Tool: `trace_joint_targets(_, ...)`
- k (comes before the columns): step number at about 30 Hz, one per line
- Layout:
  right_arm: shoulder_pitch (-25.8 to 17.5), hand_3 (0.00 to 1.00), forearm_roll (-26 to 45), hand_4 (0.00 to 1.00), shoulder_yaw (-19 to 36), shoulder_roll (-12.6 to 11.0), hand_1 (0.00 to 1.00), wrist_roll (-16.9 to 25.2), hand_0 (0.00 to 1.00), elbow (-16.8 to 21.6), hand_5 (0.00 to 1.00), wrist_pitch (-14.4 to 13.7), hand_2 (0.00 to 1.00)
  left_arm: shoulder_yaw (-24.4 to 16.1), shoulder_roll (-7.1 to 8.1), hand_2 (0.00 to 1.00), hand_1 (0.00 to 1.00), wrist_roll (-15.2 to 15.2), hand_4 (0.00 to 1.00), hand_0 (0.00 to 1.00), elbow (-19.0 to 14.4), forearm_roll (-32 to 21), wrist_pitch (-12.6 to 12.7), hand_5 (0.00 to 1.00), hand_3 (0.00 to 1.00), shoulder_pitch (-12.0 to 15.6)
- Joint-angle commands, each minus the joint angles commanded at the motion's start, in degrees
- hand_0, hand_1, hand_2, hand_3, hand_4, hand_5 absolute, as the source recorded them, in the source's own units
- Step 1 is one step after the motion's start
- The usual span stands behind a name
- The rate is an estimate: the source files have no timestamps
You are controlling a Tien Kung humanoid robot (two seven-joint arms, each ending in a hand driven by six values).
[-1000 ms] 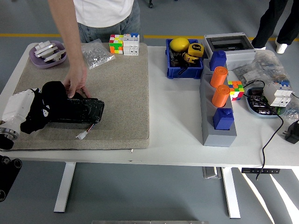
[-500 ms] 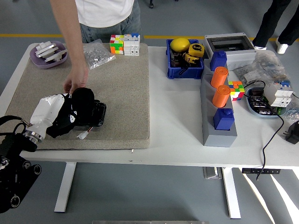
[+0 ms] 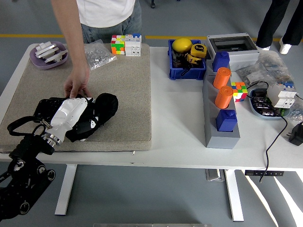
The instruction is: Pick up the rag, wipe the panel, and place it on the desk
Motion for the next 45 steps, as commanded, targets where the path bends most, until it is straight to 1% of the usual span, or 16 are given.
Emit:
trace_joint_targets(3,0.0,0.570,0.0,0.998,0.0,0.0,0.606,0.0,0.769,0.0,0.484,0.0,0.670,0.3,-0.22,0.530,0.199,-0.1,0.002,0.283,-0.1,-0.3,0.1,0.002,0.392,0.1)
trace_joint_targets(8,0.0,0.570,0.1,0.998,-0.1,0.1,0.606,0.0,0.769,0.0,0.485,0.0,0.670,-0.6,-0.52,0.530,0.200,-0.2,0.002,0.281,1.2,-0.2,0.2,0.002,0.393,0.3)
trace_joint_targets(12,0.0,0.570,0.0,0.998,0.0,0.1,0.606,0.0,0.769,-0.1,0.485,0.0,0.670,-2.3,-0.40,0.530,0.200,-0.5,0.002,0.281,2.6,0.0,0.3,0.002,0.393,0.5)
trace_joint_targets(15,-0.1,0.571,-0.1,0.998,0.2,0.1,0.606,0.0,0.769,-0.1,0.485,-0.1,0.670,-4.3,-0.29,0.528,0.200,-1.2,0.002,0.283,4.4,-0.5,0.7,0.002,0.392,0.6)
trace_joint_targets(19,-0.1,0.570,-0.2,0.998,0.2,0.1,0.606,0.0,0.769,-0.1,0.485,-0.1,0.670,-5.6,0.39,0.528,0.200,-1.8,0.002,0.283,6.1,-1.1,0.8,0.002,0.392,0.4)
trace_joint_targets(26,-0.1,0.570,-0.2,0.998,0.1,0.1,0.606,0.0,0.769,-0.1,0.485,-0.1,0.670,-8.8,1.00,0.527,0.200,-2.3,0.002,0.282,8.5,-1.2,0.9,0.002,0.391,0.3)
trace_joint_targets(31,-0.1,0.571,-0.2,0.998,0.3,0.2,0.606,-0.1,0.769,-0.1,0.484,0.0,0.670,-11.4,1.78,0.528,0.205,-3.3,0.002,0.282,11.9,-3.3,0.9,0.002,0.393,-0.1)
trace_joint_targets(35,-0.1,0.571,-0.2,0.998,0.4,0.2,0.606,-0.1,0.769,-0.1,0.484,0.0,0.670,-14.0,2.21,0.528,0.205,-3.8,0.002,0.282,14.2,-3.5,1.1,0.002,0.393,-0.6)
trace_joint_targets(40,0.0,0.570,-0.5,0.998,0.7,0.3,0.605,-0.1,0.769,-0.1,0.483,0.0,0.670,-16.1,3.02,0.528,0.204,-4.1,0.002,0.282,16.9,-3.8,1.1,0.002,0.393,-1.2)
trace_joint_targets(45,0.0,0.570,-0.6,0.998,0.8,0.3,0.606,-0.1,0.769,-0.1,0.482,0.1,0.670,-18.2,3.60,0.528,0.206,-4.3,0.002,0.282,18.4,-3.6,1.2,0.002,0.393,-1.2)
